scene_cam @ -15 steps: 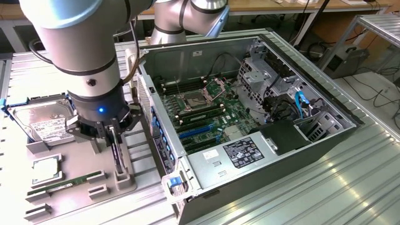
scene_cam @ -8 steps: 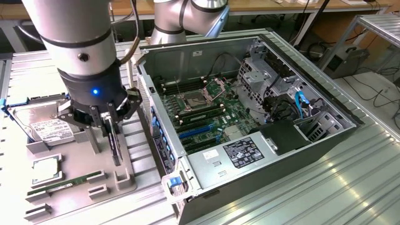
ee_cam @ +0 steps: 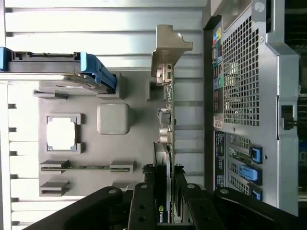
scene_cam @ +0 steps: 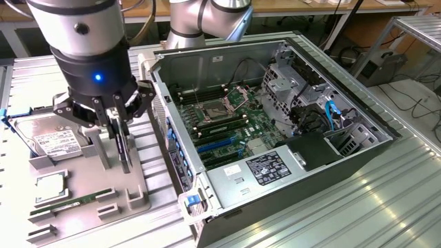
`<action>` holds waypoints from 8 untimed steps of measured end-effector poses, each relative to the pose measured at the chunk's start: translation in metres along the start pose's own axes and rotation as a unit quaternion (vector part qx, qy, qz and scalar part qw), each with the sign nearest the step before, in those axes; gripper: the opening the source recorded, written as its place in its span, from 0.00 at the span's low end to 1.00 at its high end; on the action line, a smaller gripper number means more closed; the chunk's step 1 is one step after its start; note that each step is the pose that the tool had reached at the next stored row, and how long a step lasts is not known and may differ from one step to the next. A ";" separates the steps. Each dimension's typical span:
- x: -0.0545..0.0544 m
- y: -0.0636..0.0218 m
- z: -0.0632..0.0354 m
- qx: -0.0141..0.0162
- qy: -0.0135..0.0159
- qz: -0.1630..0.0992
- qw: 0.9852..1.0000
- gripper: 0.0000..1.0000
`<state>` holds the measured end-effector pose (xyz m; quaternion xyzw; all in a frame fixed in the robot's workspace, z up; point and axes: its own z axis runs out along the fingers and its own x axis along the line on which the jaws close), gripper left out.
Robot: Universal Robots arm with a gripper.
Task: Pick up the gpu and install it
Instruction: 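Pick up the gpu and move the gpu toward the slot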
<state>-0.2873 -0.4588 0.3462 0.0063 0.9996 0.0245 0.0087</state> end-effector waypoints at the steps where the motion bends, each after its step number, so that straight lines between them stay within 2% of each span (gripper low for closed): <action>1: 0.000 0.0004 -0.0071 0.000 0.000 0.000 1.000 0.26; 3: -0.001 0.0009 -0.0167 0.000 0.000 0.000 1.000 0.26; 6: -0.007 0.0022 -0.0435 0.000 0.000 0.000 1.000 0.26; 8: -0.011 0.0028 -0.0533 0.000 0.000 0.000 1.000 0.26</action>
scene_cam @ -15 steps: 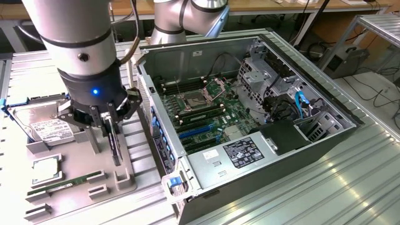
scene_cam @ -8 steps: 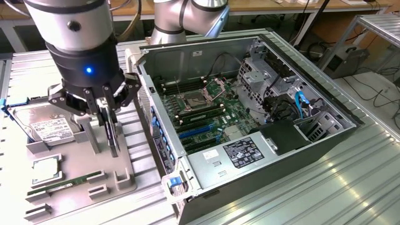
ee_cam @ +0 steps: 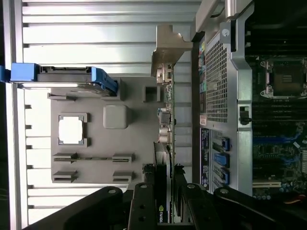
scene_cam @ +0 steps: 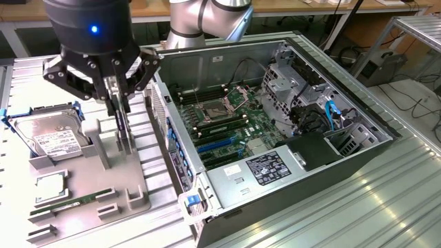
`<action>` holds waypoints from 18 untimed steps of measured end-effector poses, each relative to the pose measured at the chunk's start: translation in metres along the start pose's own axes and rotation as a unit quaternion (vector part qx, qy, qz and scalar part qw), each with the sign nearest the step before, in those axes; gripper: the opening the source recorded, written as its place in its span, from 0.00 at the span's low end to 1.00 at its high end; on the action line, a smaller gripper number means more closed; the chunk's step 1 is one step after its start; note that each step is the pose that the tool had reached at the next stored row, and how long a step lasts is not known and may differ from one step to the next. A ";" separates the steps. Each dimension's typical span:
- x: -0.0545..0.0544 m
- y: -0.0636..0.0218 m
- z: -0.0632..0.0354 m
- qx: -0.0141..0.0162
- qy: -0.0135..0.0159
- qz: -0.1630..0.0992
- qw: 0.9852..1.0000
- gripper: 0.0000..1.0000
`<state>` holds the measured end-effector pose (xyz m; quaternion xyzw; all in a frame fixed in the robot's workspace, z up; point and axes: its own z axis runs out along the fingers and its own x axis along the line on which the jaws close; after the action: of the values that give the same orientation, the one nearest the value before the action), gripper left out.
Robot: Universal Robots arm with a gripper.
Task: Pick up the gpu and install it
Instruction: 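Pick up the gpu and move the gpu toward the slot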
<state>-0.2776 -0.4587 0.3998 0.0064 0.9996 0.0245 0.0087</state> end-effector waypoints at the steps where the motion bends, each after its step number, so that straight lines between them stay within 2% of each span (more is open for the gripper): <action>1: -0.003 0.0003 -0.0055 0.000 0.000 0.000 1.000 0.26; 5: -0.016 0.0014 -0.0251 -0.001 0.000 0.000 1.000 0.26; 10: -0.041 0.0027 -0.0445 -0.006 0.000 0.000 1.000 0.26; 11: -0.046 0.0029 -0.0474 -0.007 0.000 0.000 1.000 0.26; 13: -0.059 0.0033 -0.0529 -0.013 0.000 0.000 1.000 0.26; 18: -0.082 0.0039 -0.0574 -0.027 0.001 0.001 1.000 0.26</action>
<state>-0.1967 -0.4588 0.4587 0.0067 0.9986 0.0510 0.0083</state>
